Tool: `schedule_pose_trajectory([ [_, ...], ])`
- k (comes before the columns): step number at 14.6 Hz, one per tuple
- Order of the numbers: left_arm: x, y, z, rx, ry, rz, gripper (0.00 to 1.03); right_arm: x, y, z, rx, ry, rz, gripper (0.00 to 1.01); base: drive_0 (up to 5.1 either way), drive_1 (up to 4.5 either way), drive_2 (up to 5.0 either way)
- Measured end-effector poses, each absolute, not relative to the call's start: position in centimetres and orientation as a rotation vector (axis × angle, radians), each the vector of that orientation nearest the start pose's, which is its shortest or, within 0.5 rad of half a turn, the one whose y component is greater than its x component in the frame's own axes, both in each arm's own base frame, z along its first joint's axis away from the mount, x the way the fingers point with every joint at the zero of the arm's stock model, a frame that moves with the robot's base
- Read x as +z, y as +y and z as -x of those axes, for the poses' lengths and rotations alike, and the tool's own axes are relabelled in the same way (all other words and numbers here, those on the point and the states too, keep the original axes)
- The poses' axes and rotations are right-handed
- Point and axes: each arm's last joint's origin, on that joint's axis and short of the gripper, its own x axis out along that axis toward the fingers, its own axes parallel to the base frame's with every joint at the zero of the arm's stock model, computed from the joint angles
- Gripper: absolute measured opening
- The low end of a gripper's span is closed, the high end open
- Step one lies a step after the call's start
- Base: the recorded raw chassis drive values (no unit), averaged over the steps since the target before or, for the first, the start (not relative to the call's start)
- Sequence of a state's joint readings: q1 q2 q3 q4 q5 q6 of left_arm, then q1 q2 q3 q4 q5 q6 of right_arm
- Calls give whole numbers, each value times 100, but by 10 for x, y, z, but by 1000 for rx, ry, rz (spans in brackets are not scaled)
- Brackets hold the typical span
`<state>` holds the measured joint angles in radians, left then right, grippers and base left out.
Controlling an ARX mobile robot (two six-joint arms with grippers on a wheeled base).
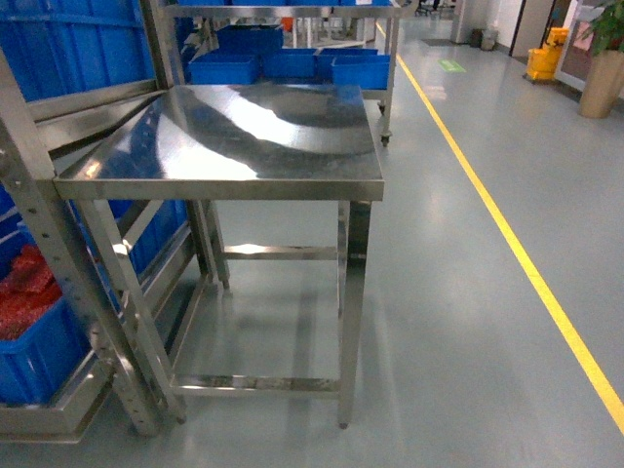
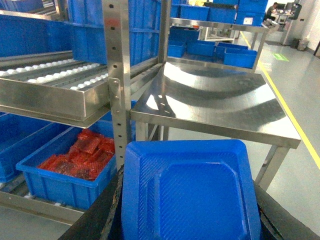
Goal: Pick blue part to blue bin on bottom shelf
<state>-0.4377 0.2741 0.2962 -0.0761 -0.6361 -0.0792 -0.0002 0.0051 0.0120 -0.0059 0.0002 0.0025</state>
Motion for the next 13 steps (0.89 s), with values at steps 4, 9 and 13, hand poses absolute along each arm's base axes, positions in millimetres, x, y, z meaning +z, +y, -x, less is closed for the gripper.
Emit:
schedule_pose_trajectory([
  [4,236,-27,-98,200,38,51,43,167,0,-97,0,0,-2,98,-4,421,-428],
  [9,236,-27,-98,200,36,52,43,167,0,-97,-1,-2,-3,98,-1,338,-340],
  [13,235,-27,-98,196,39,51,43,167,0,-97,-2,-3,-2,98,0,0,0],
])
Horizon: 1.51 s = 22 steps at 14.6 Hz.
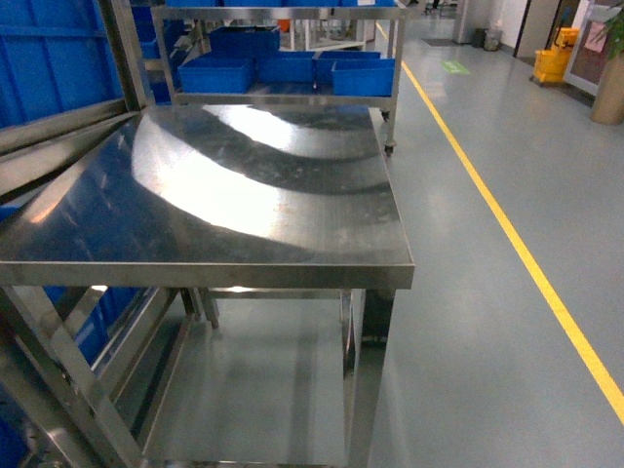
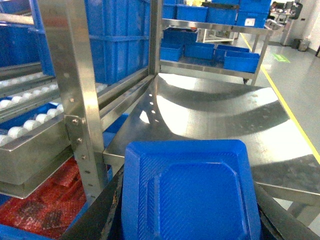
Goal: Pick blue part to blue bin on bottom shelf
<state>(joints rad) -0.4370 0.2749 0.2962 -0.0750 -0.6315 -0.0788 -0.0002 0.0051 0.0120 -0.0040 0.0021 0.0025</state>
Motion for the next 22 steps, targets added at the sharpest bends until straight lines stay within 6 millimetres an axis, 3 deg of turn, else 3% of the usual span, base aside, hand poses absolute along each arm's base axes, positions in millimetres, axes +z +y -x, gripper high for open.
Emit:
schedule_pose_trajectory([
  [5,236,-27,-98,200,38,52,43,167,0,-97,-1,-4,-2,98,0,0,0],
  [22,236,-27,-98,200,38,52,43,167,0,-97,-1,-1,-3,98,-494,238,238],
])
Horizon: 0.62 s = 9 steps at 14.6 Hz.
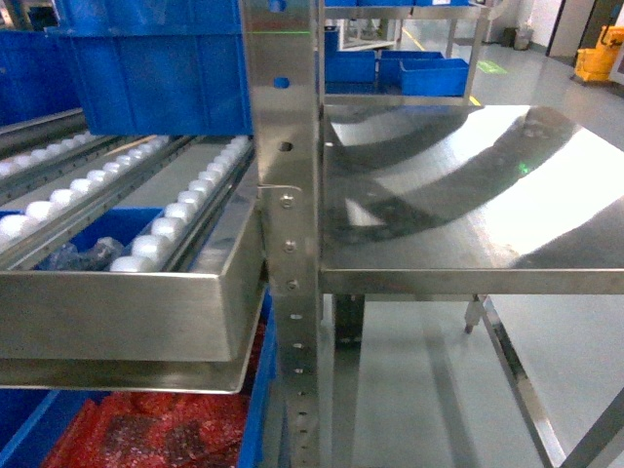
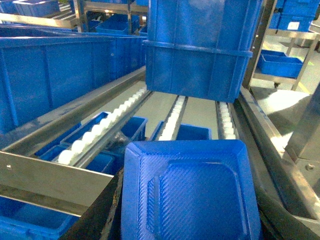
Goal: Pick blue part to blue bin on bottom shelf
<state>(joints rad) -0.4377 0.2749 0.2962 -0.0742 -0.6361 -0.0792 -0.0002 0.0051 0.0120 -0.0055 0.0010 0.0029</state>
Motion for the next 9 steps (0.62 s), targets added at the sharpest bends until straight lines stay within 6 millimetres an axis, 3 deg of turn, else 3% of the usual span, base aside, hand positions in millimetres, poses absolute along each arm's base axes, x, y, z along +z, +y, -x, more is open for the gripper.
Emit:
schedule_pose_trajectory([
  [9,236,-27,-98,200,38,52,43,167,0,-97,0,-1,-2,98,-493,239,239],
])
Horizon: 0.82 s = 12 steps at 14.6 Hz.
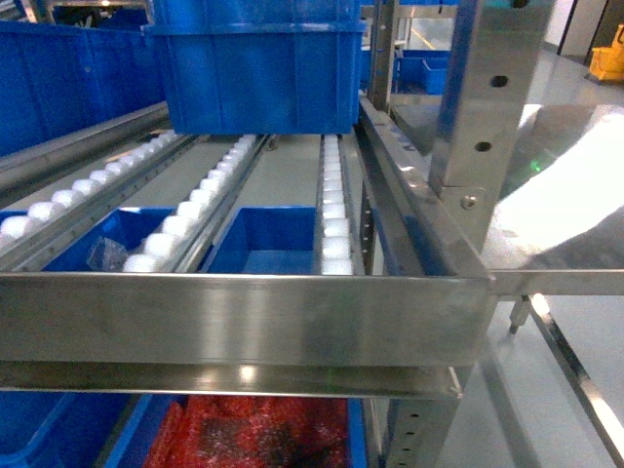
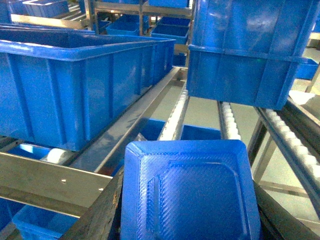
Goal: Pick blue part to blue bin on bottom shelf
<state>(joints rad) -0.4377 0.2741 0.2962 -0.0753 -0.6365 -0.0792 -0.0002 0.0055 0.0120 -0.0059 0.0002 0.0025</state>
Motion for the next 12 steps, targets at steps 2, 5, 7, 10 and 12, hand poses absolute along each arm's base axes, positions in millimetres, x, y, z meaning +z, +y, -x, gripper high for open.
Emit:
schedule_pose_trajectory([
  [2,236,-27,-98,199,34,54,43,167,0,-97,0,-2,-2,98,-481,200,296],
  [5,236,-27,-98,200,36,53,43,167,0,-97,0,-2,-2,98,-476,155,348],
  [7,236,-27,-98,200,38,52,43,167,0,-97,0,-3,-2,98,-488,143,337],
  [10,236,-27,-98,200,35,53,43,167,0,-97,0,-3,-2,98,-480,150,344],
  [12,235,-27,-98,200,39,51,43,167,0,-97,-1,-3,-2,98,-477,154,348],
])
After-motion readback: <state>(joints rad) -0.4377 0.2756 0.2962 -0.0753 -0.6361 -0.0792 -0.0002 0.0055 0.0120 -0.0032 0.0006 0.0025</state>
